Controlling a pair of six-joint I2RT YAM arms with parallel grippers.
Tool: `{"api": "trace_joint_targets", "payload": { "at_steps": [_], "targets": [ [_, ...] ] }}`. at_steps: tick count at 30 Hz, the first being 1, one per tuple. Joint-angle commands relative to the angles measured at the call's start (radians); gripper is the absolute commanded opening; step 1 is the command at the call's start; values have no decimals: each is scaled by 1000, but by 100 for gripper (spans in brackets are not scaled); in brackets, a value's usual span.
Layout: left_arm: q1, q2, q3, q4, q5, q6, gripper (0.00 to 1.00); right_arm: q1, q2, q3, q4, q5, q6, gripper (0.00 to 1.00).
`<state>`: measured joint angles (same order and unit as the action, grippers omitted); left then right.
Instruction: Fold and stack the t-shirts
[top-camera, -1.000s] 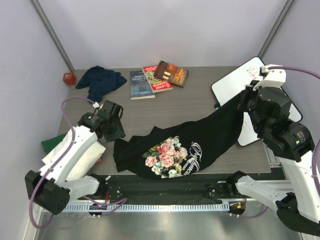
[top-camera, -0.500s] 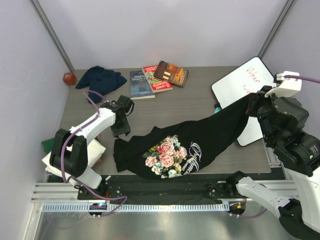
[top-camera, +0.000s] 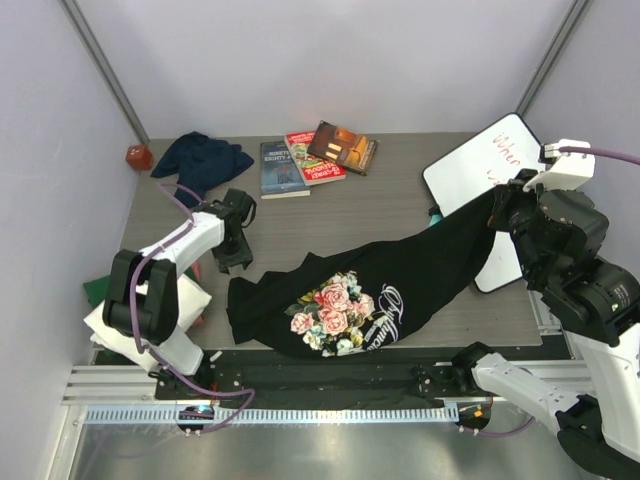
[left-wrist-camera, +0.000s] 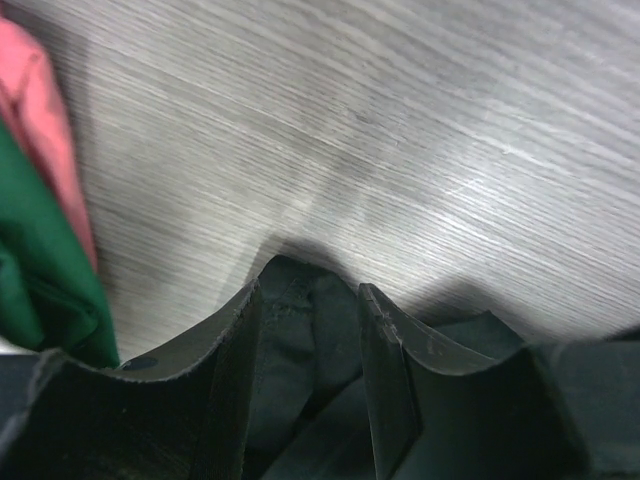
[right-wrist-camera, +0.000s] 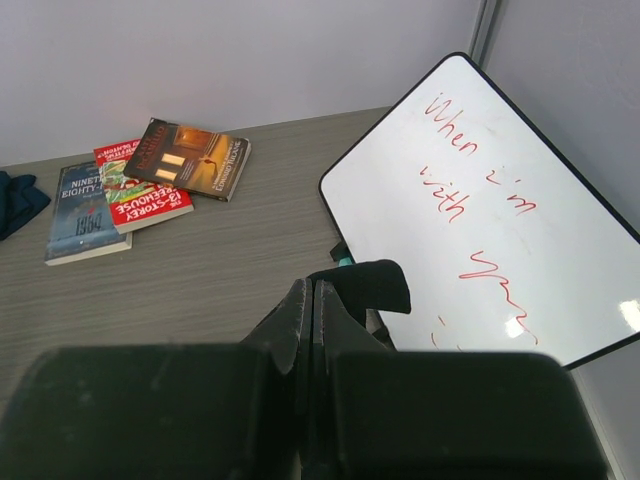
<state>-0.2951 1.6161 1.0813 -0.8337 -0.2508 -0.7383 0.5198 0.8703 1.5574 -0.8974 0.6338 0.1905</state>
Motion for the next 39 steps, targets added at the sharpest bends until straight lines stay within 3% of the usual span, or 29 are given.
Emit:
{"api": "trace_joint_targets", "payload": {
  "at_steps": [1,10,13,16,18,28,39],
  "targets": [
    [7,18,-37,44,22,2,44,-1,-4,-3,57,17,-13,1],
    [8,42,-84,70,18,-13,44,-1,-4,0,58,17,-20,1],
    [8,50,-101,84,24,-16,36,-1,-5,3,58,21,-25,1],
    [8,59,-107,90,30,-19,8,-1,-5,1,60,21,-28,1],
    [8,53,-104,88,25,-21,0,-1,-5,1,60,20,-28,1],
    [8,-132,6,26,-57,-6,0,-1,-5,-45,71,15,-3,1],
    [16,-265,419,-185,-180,137,0,-1,-4,-79,94,27,17,1]
  ]
}}
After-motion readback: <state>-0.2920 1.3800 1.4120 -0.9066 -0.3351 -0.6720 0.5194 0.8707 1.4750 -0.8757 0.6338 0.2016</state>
